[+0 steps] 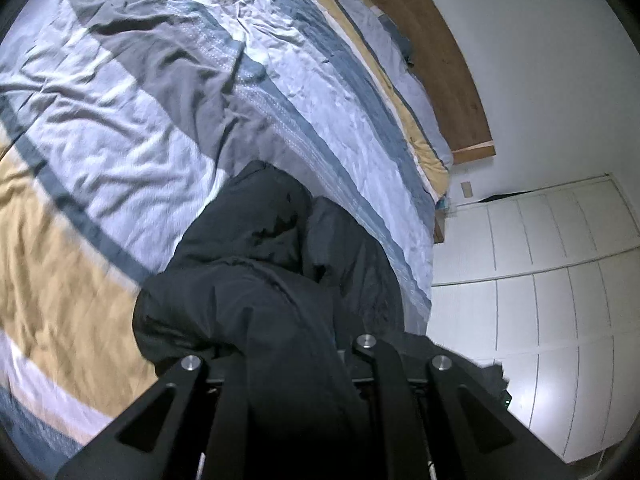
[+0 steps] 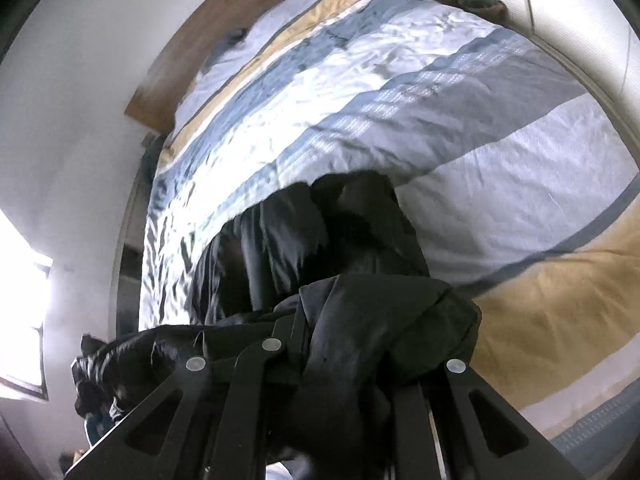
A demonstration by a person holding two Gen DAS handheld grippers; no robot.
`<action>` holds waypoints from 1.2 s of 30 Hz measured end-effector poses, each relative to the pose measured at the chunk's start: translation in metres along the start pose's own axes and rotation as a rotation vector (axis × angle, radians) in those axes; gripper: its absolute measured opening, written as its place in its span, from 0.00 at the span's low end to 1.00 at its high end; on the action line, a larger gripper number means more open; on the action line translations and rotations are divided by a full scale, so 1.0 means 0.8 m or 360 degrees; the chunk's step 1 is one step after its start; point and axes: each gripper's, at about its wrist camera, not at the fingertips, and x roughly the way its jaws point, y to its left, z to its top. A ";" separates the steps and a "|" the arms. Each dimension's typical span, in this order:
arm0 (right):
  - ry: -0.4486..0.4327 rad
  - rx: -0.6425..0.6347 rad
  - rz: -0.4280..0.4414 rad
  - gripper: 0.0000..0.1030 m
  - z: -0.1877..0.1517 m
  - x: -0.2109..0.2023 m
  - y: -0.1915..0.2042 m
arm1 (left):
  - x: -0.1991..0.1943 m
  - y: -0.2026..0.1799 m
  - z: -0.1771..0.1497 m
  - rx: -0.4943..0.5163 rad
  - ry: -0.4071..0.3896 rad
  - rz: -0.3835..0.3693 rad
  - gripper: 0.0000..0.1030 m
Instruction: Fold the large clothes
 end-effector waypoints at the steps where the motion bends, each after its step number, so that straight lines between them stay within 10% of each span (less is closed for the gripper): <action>1: -0.0004 0.0014 -0.0016 0.12 0.009 0.008 0.002 | 0.009 -0.001 0.010 -0.0006 -0.0001 0.0015 0.09; 19: 0.0050 0.0332 -0.0182 0.15 0.115 0.150 -0.019 | 0.186 0.012 0.130 -0.0132 0.0124 0.0232 0.11; 36: 0.0159 0.0389 -0.0305 0.18 0.148 0.229 -0.035 | 0.281 0.038 0.164 -0.0212 0.0263 0.0301 0.13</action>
